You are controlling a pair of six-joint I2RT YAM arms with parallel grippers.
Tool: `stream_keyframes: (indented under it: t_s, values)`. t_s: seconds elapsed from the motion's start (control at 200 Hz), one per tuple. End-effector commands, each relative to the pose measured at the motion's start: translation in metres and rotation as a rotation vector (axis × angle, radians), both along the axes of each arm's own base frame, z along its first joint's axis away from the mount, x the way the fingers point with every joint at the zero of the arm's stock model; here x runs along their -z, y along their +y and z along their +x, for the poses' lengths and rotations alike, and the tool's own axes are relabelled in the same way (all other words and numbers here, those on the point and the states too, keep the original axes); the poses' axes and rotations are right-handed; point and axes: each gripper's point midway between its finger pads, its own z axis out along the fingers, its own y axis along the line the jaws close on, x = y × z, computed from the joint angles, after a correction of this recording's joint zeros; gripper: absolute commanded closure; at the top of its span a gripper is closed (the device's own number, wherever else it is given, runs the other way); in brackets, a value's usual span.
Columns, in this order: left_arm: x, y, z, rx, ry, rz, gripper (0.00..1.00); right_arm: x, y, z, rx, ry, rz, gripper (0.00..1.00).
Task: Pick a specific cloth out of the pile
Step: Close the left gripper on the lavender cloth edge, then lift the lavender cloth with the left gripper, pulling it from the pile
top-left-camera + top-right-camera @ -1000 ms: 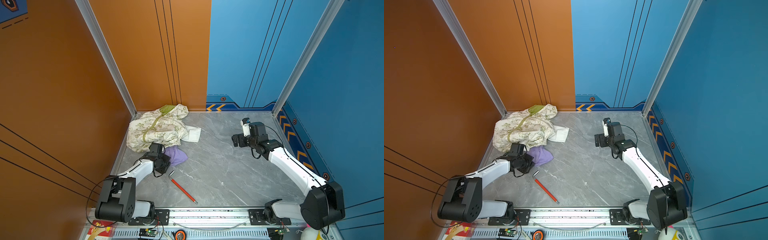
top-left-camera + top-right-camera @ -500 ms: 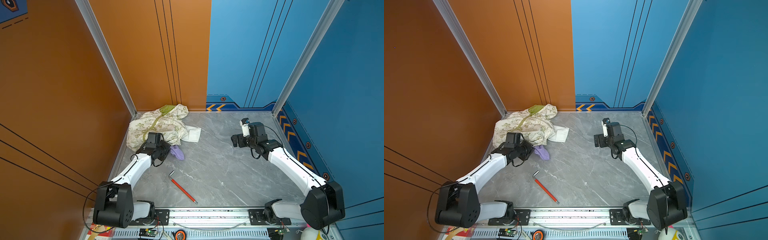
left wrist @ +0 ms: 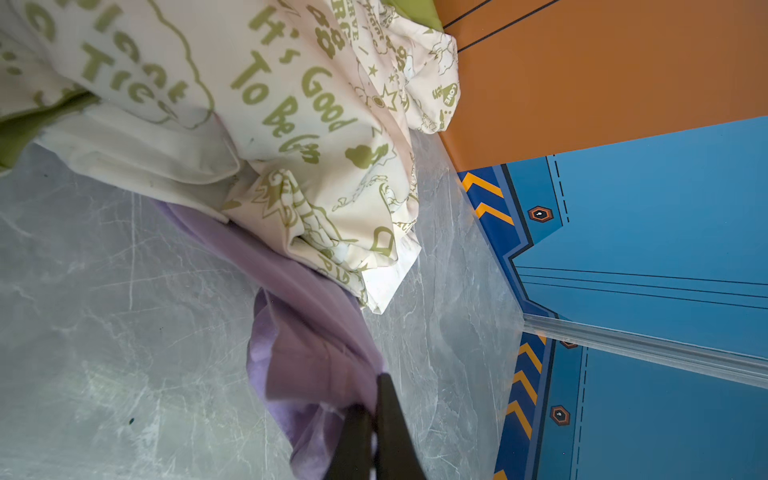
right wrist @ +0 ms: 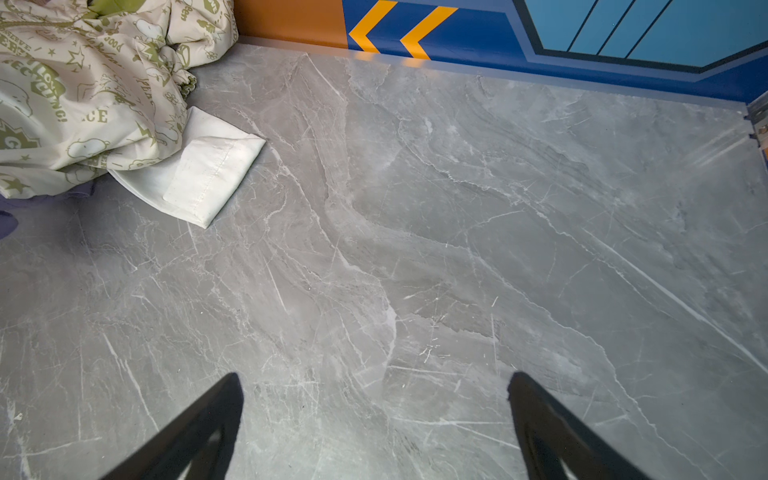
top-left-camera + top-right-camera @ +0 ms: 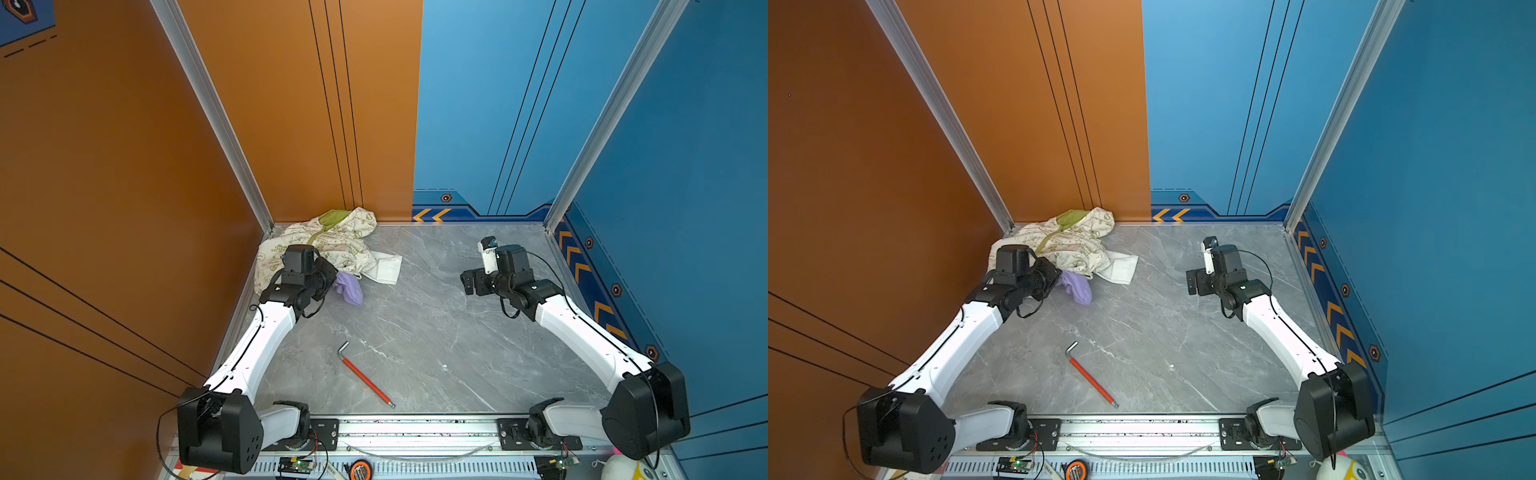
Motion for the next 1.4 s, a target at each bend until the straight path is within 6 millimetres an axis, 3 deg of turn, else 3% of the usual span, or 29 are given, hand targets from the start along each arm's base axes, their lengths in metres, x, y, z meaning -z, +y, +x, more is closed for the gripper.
stream_keyframes:
  t_s: [0.0, 0.41, 1.396]
  values:
    - [-0.057, 0.003, 0.007, 0.01, -0.152, 0.045, 1.0, -0.002, -0.001, -0.003, 0.006, -0.012, -0.006, 0.0]
    - [-0.143, 0.014, 0.018, -0.001, -0.344, 0.086, 1.0, -0.002, 0.0, -0.004, 0.004, -0.014, -0.004, 0.0]
    - [-0.237, 0.031, 0.022, -0.06, -0.561, 0.102, 1.0, 0.002, -0.001, -0.009, 0.005, -0.017, -0.004, 0.0]
